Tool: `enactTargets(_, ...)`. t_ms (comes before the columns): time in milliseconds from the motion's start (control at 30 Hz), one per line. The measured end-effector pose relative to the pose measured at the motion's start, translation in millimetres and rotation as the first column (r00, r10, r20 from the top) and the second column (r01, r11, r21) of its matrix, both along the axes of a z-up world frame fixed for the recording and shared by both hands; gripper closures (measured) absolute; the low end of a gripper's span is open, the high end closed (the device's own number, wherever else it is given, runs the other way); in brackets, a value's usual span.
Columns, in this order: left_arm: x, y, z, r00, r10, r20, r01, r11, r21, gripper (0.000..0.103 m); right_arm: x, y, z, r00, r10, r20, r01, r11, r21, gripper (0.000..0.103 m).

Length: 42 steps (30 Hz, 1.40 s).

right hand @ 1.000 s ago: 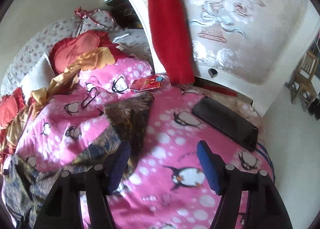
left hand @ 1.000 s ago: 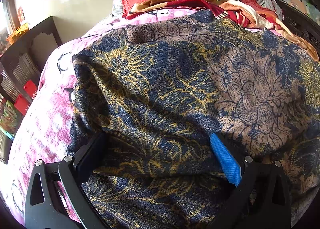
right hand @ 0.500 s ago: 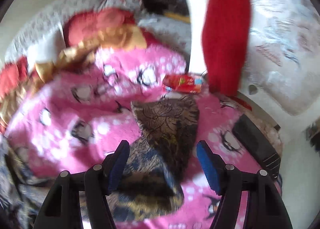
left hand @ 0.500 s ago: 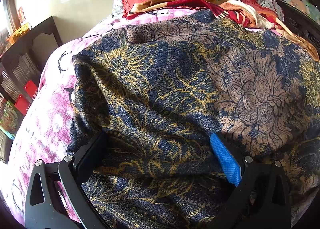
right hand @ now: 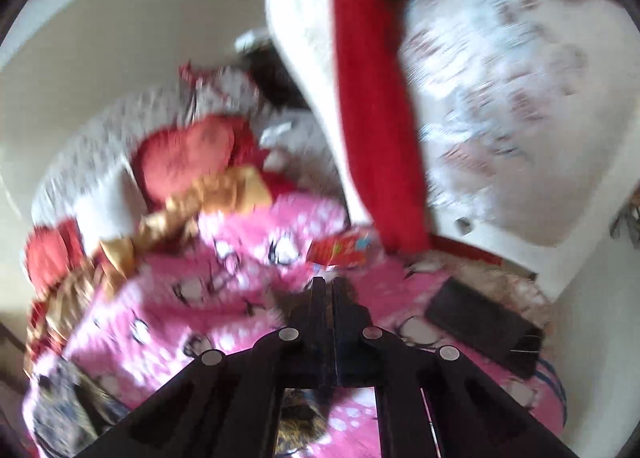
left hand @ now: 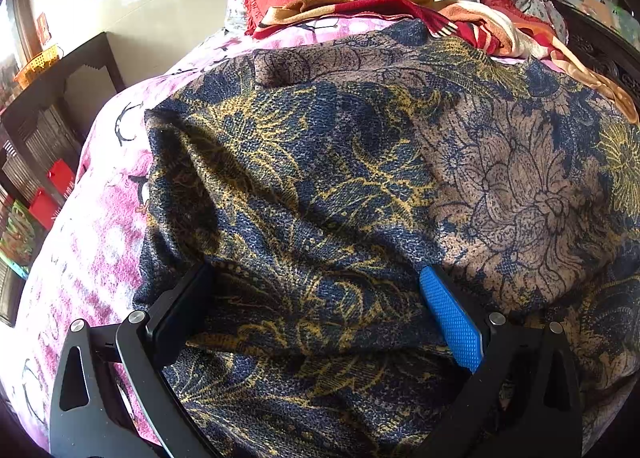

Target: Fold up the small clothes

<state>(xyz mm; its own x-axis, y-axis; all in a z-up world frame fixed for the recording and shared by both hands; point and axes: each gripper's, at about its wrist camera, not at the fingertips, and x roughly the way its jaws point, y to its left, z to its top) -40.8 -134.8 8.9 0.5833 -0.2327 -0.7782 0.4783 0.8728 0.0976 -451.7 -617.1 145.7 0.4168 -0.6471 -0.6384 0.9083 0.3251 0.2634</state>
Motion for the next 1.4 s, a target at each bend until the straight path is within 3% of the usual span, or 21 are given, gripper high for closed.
enactTargets(100, 0, 0, 0, 1.000, 0.000, 0.001, 0.000, 1.000, 0.001, 0.000, -15, 8, 9, 0.999, -0.012, -0.039, 0.012, 1.000, -0.017, 0.100)
enactTargets(200, 0, 0, 0, 1.000, 0.001, 0.001, -0.001, 1.000, 0.001, 0.000, 3, 21, -3, 0.985, 0.127, -0.121, -0.124, 0.992, 0.028, 0.091)
enactTargets(267, 0, 0, 0, 1.000, 0.001, 0.001, -0.001, 1.000, 0.000, 0.000, 20, 27, -17, 0.965, 0.211, -0.157, -0.198, 0.976, 0.093, 0.031)
enactTargets(300, 0, 0, 0, 1.000, 0.001, 0.000, -0.001, 1.000, -0.001, 0.000, 31, 32, -23, 0.958, 0.220, -0.185, -0.207, 0.974, 0.088, 0.028)
enactTargets(400, 0, 0, 0, 1.000, 0.001, 0.001, -0.001, 1.000, -0.001, 0.000, 64, 33, -39, 0.935, 0.216, -0.282, -0.207, 0.976, 0.062, 0.028)
enactTargets(500, 0, 1, 0, 1.000, 0.001, 0.000, -0.001, 1.000, -0.002, 0.000, 95, 15, -65, 0.886, 0.229, -0.403, -0.203, 0.973, 0.106, 0.033)
enactTargets(567, 0, 0, 0, 1.000, 0.001, -0.001, -0.001, 1.000, -0.004, 0.000, 104, -1, -83, 0.848, 0.223, -0.481, -0.175, 0.974, 0.143, 0.072)
enactTargets(600, 0, 0, 0, 1.000, 0.001, -0.001, -0.001, 1.000, -0.004, 0.000, 103, -9, -89, 0.842, 0.216, -0.494, -0.152, 0.974, 0.167, 0.080)
enactTargets(667, 0, 0, 0, 1.000, 0.001, -0.001, -0.001, 1.000, -0.004, 0.000, 91, -22, -90, 0.886, 0.212, -0.412, -0.138, 0.969, 0.203, 0.098)
enactTargets(767, 0, 0, 0, 1.000, 0.002, 0.000, -0.002, 1.000, -0.003, 0.000, 57, -29, -65, 0.973, 0.141, -0.185, -0.100, 0.971, 0.216, 0.098)
enactTargets(833, 0, 1, -1, 1.000, 0.002, 0.000, -0.002, 1.000, -0.004, 0.000, 34, -31, -43, 0.996, 0.084, -0.032, -0.075, 0.973, 0.219, 0.098)
enactTargets(900, 0, 1, -1, 1.000, 0.002, 0.000, -0.002, 1.000, -0.005, 0.000, 16, -27, -16, 0.994, 0.054, 0.098, -0.075, 0.973, 0.221, 0.098)
enactTargets(1000, 0, 1, -2, 1.000, 0.002, 0.002, -0.002, 1.000, -0.005, 0.000, 7, -8, 25, 0.979, 0.059, 0.194, -0.098, 0.975, 0.198, 0.098)
enactTargets(1133, -3, 2, 7, 1.000, -0.009, 0.023, 0.009, 1.000, -0.019, 0.001, 16, 37, 68, 0.967, 0.118, 0.226, -0.155, 0.976, 0.152, 0.098)
enactTargets(1300, -30, -1, 39, 0.990, -0.090, 0.105, 0.094, 0.995, -0.030, 0.001, 37, 99, 106, 0.943, 0.236, 0.234, -0.262, 0.962, 0.084, 0.098)
enactTargets(1400, -45, 0, 61, 0.981, -0.153, 0.120, 0.164, 0.983, -0.087, 0.001, 48, 129, 124, 0.926, 0.285, 0.246, -0.306, 0.951, 0.051, 0.098)
